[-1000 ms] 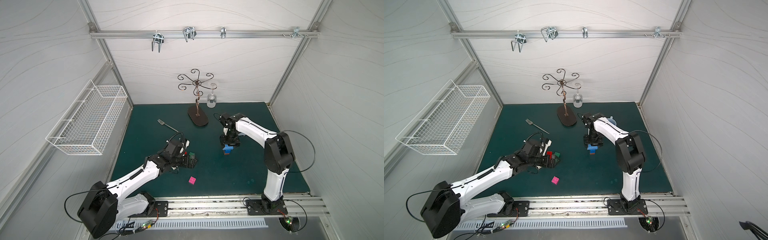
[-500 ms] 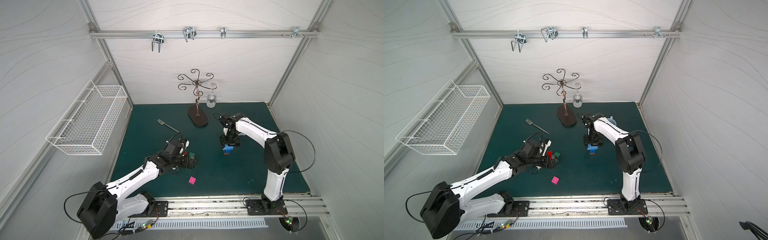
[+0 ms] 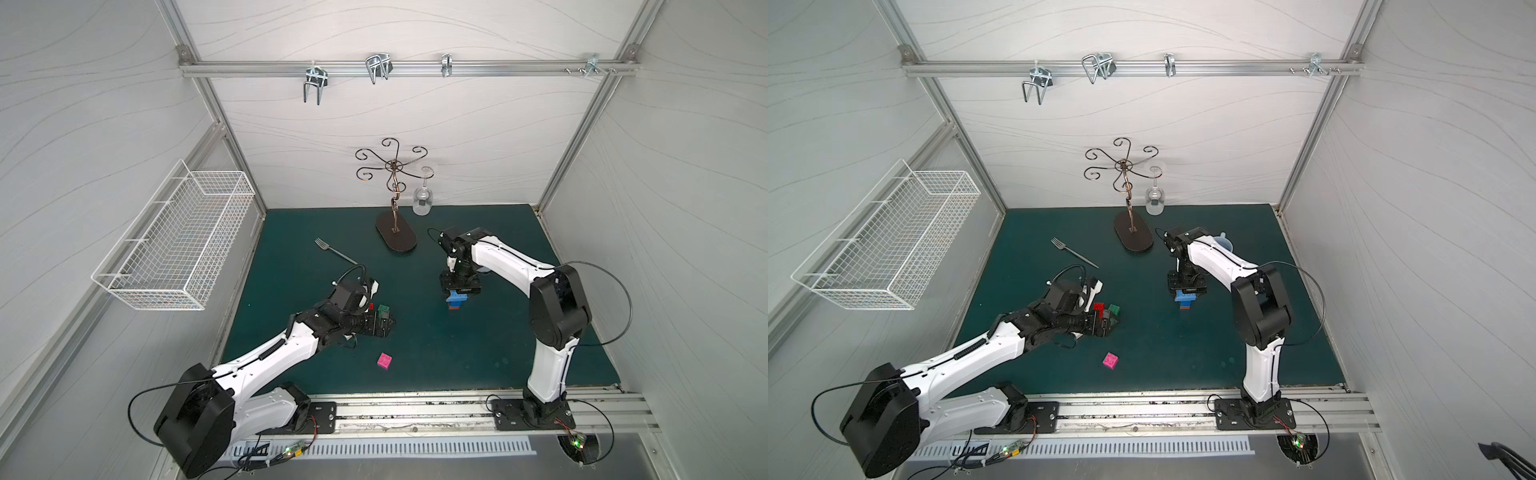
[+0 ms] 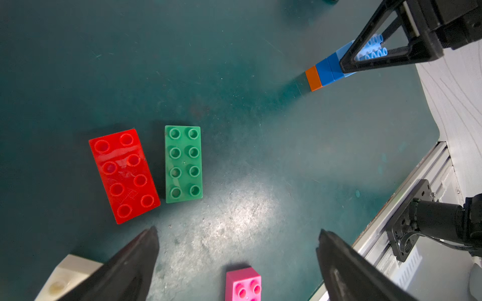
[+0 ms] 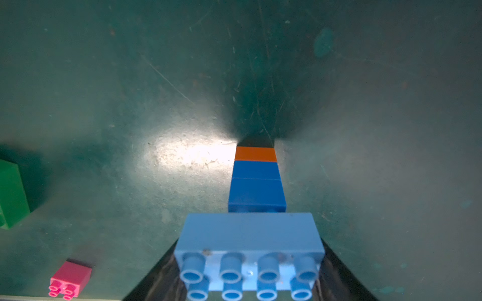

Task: Assemble a spoon with lego
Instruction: Assemble the lego brick with the lego brick.

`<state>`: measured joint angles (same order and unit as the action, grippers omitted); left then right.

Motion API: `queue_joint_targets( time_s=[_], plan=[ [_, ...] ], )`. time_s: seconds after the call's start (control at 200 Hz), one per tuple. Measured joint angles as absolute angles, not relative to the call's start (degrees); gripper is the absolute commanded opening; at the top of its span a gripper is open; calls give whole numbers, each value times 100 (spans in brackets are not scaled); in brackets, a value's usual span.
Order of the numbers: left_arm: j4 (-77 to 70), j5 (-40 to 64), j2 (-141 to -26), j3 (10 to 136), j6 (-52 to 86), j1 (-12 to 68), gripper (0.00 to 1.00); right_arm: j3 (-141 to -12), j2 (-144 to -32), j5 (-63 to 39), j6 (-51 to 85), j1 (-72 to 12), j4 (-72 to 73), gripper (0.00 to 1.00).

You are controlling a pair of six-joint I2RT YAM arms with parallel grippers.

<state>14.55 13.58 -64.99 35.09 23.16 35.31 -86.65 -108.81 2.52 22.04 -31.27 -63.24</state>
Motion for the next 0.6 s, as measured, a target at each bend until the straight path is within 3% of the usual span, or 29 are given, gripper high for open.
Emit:
queue_joint_targets(
  time_s=[0.6],
  plan=[
    [1461,1343,-6501,3498,2316,3531,100,-8477,-10792,113,2300,-3065,-6123,64]
  ],
)
